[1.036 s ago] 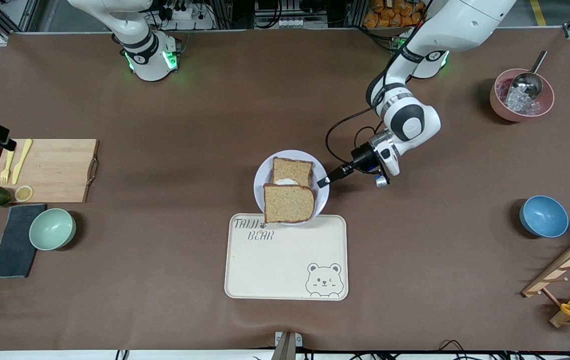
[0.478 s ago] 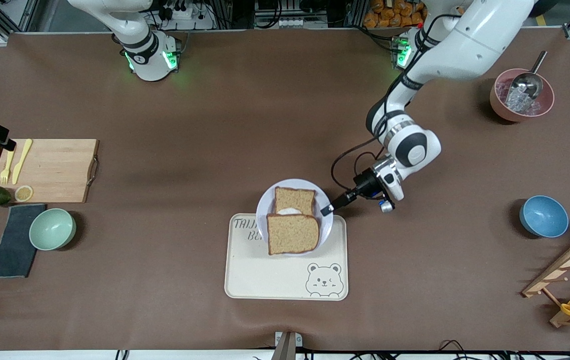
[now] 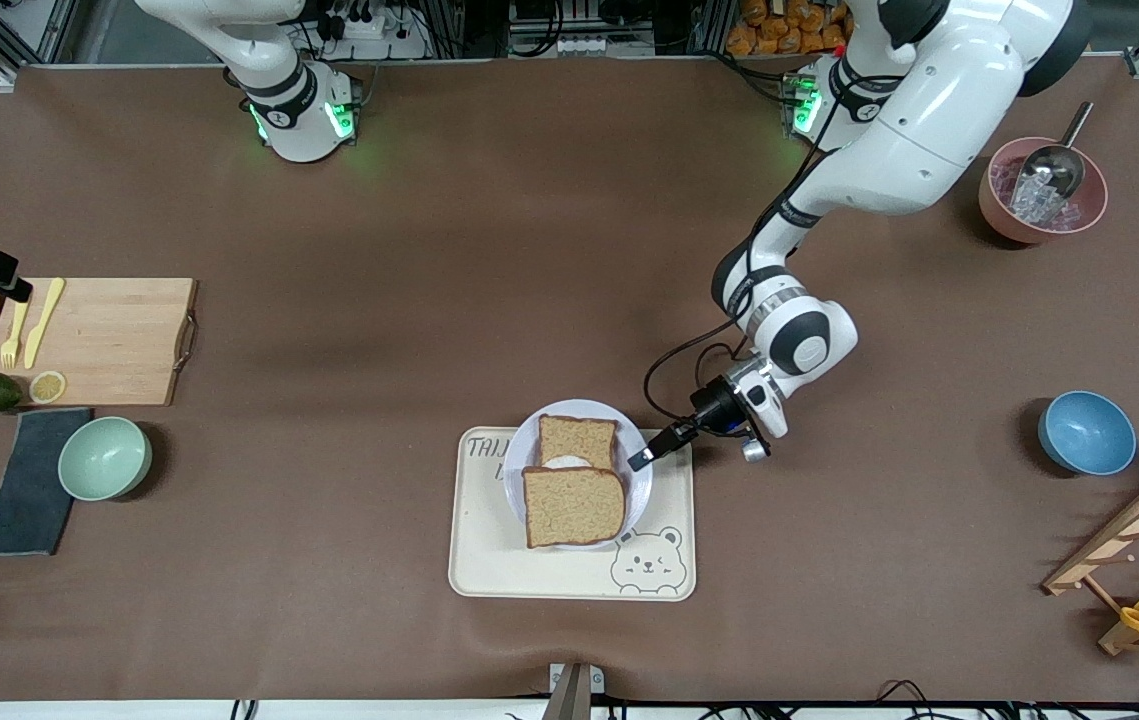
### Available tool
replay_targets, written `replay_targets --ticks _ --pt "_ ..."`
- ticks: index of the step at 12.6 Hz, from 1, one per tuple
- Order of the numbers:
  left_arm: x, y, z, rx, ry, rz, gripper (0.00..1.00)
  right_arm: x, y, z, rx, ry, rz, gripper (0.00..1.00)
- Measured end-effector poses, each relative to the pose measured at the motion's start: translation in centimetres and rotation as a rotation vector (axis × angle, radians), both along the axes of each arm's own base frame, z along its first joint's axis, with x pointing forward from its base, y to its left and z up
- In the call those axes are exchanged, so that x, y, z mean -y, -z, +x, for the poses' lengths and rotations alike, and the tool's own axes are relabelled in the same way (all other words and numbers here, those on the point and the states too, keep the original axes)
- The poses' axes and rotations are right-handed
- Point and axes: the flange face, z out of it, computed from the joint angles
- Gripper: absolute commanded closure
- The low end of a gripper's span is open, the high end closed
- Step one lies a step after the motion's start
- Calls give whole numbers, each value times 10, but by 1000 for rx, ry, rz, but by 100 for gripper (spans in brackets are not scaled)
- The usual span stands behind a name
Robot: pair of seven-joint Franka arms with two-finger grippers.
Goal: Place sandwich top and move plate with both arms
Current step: 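Slide the plate with the left gripper onto the bear-printed tray, then open the left gripper and lift it off the plate rim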
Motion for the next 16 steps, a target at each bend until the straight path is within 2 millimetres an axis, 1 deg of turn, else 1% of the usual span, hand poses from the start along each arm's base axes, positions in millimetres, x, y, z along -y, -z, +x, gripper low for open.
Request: replay_targets --ticks 2,6,7,8,9,13,16 --pt "5 6 5 9 3 12 100 1 0 0 0 1 0 0" --pt "4 11 21 25 -17 11 100 1 0 0 0 2 1 0" --pt "4 12 24 27 -21 15 72 1 0 0 0 2 2 0" --pt "5 13 25 29 -22 19 16 1 0 0 0 3 2 0" --pt "5 13 27 34 -22 20 0 1 0 0 0 3 3 0" --pt "0 10 34 57 -28 33 0 2 1 0 0 5 5 0" --pt "-17 6 46 92 -20 84 0 3 1 0 1 8 10 0"
